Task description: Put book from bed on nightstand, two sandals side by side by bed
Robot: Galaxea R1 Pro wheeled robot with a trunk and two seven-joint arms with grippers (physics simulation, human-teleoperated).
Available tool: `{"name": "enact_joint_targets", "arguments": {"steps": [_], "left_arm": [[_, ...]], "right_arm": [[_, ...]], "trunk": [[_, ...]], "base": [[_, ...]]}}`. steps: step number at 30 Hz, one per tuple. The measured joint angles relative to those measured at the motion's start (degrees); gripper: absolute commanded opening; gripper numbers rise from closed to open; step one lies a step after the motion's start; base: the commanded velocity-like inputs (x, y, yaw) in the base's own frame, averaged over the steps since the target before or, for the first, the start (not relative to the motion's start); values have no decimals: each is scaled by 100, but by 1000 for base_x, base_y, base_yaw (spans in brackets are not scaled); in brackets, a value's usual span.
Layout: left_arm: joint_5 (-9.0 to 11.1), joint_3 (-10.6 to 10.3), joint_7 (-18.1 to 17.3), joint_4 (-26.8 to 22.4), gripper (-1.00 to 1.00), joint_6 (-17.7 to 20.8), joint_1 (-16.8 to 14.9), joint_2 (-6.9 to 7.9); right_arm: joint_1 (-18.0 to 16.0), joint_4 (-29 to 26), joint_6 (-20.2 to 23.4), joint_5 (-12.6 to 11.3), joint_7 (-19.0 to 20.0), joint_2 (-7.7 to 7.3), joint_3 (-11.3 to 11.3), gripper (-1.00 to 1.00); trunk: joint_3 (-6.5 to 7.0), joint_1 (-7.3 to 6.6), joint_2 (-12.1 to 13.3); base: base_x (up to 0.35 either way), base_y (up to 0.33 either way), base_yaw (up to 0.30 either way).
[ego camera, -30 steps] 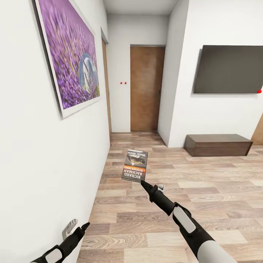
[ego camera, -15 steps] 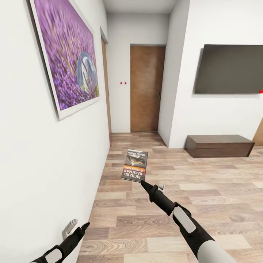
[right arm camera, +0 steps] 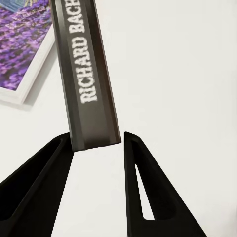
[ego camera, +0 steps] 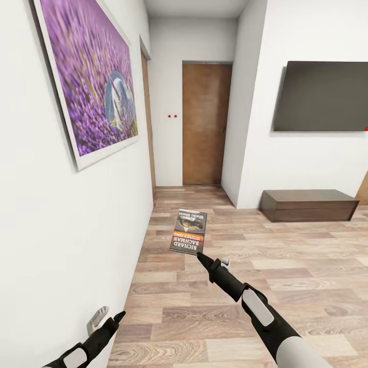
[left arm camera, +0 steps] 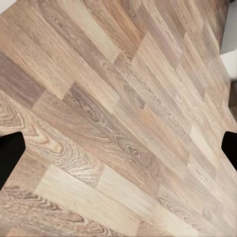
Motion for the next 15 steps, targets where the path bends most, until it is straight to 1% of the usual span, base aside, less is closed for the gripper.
{"name": "enact_joint_targets", "arguments": {"steps": [15], "left_arm": [[-3,0,0,0,100,0,0,0]], "right_arm": [[0,0,0,0,0,0,0,-100]], "trunk": [[0,0,0]], "base": [[107,0,0]]}}
